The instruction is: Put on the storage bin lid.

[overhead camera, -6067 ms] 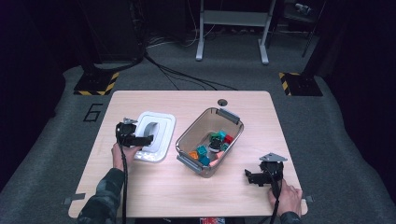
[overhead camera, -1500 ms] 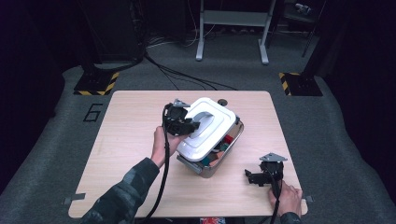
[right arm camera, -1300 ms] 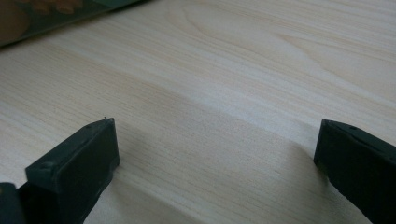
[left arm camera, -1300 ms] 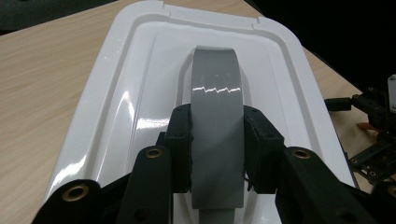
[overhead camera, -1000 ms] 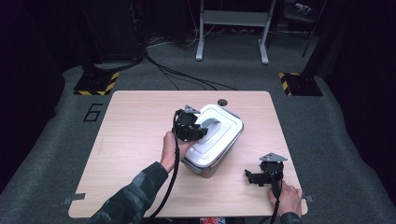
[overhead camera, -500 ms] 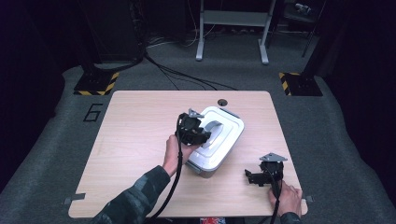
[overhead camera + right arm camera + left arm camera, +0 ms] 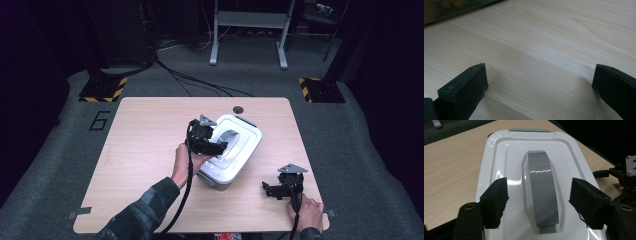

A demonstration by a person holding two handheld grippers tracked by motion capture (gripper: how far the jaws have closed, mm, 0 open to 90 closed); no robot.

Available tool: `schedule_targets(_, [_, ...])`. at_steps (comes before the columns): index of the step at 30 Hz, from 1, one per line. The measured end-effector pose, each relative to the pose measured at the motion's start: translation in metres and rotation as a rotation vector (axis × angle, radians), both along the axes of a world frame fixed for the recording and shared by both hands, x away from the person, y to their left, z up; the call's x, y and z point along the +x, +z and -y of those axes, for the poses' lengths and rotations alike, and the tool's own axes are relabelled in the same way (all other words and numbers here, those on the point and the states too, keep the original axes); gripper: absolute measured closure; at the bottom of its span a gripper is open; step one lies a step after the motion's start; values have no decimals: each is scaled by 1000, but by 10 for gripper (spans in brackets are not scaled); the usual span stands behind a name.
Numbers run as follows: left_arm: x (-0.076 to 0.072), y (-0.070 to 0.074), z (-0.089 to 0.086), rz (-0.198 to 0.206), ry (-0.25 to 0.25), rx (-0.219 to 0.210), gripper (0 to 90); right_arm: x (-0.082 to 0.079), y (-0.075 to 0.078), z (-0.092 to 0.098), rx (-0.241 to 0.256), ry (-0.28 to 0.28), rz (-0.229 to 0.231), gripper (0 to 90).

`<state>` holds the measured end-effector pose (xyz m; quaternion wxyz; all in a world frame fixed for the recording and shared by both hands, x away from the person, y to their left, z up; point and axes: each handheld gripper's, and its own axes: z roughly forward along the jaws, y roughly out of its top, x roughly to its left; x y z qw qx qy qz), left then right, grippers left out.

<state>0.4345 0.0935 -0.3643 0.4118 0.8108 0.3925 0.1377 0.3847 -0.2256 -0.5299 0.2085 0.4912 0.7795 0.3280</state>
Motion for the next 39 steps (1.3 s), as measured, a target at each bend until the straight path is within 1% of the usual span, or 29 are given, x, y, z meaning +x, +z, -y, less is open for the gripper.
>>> schedule_targets(1, [0, 0, 0, 0, 0, 0, 265, 0, 0, 0, 0, 0, 0, 0])
schedule_targets(2, [0, 1, -2, 5, 1, -4, 265, 0, 0, 0, 0, 0, 0, 0])
schedule_targets(3, [-1, 2, -5, 5, -2, 4, 203, 0, 0, 0, 0, 0, 0, 0])
schedule_targets(4, [-1, 4, -11, 6, -4, 3, 186, 0, 0, 0, 0, 1, 0, 0])
schedule_targets(5, [-1, 4, -11, 6, -4, 3, 166, 0, 0, 0, 0, 1, 0, 0])
schedule_targets(6, [-2, 6, -19, 12, -4, 12, 151, 0, 0, 0, 0, 0, 0, 0])
schedule_targets(7, [-2, 6, -19, 12, -4, 12, 146, 0, 0, 0, 0, 0, 0, 0])
schedule_targets(8, [-2, 6, -23, 17, 3, 6, 136, 0, 0, 0, 0, 0, 0, 0])
schedule_targets(9, [-1, 7, -32, 22, 20, 1, 117, 0, 0, 0, 0, 0, 0, 0])
schedule_targets(10, [-1, 7, -32, 22, 20, 1, 104, 0, 0, 0, 0, 0, 0, 0])
schedule_targets(11, [-1, 8, -42, 18, 42, -3, 92, 0, 0, 0, 0, 0, 0, 0])
schedule_targets(14, [0, 6, -59, 20, 70, 2, 68, 0, 0, 0, 0, 0, 0, 0])
schedule_targets(15, [0, 6, -59, 20, 70, 2, 60, 0, 0, 0, 0, 0, 0, 0])
schedule_targets(17, [-1, 5, -72, 18, 91, 7, 53, 0, 0, 0, 0, 0, 0, 0])
schedule_targets(19, [-1, 1, -85, 17, 114, -2, 39, 0, 0, 0, 0, 0, 0, 0])
schedule_targets(22, [-2, -7, -104, 8, 153, -3, 25, 0, 0, 0, 0, 0, 0, 0])
schedule_targets(24, [-3, -12, -117, -3, 172, 13, 16, 0, 0, 0, 0, 0, 0, 0])
schedule_targets(25, [-3, -16, -123, 0, 185, 11, 16, 0, 0, 0, 0, 0, 0, 0])
schedule_targets(26, [-4, -19, -131, -15, 192, 17, 11, 0, 0, 0, 0, 0, 0, 0])
schedule_targets(27, [-4, -22, -135, -18, 206, 8, 5, 0, 0, 0, 0, 0, 0, 0])
schedule_targets(28, [-5, -25, -140, -24, 222, -1, 3, 0, 0, 0, 0, 0, -1, 0])
schedule_targets(30, [-6, -33, -150, -33, 239, -1, 2, 0, 0, 0, 0, 0, 0, 0])
schedule_targets(31, [-7, -37, -155, -38, 244, 5, 2, 0, 0, 0, 0, 0, 0, 0])
schedule_targets(32, [-8, -45, -164, -42, 262, 14, 1, 0, 0, 0, 0, 0, 0, 0])
schedule_targets(35, [-9, -60, -175, -67, 289, 6, 1, 0, 0, 0, 0, 0, 0, 0])
schedule_targets(36, [-9, -60, -175, -67, 289, 6, 1, 0, 0, 0, 0, 0, 0, 0])
schedule_targets(37, [-9, -64, -179, -81, 291, 5, 1, 0, 0, 0, 0, 0, 0, 0])
schedule_targets(38, [-9, -70, -183, -82, 309, -7, 1, 0, 0, 0, 0, 0, 0, 0])
schedule_targets(39, [-10, -73, -186, -84, 314, -2, 1, 0, 0, 0, 0, 0, 0, 0])
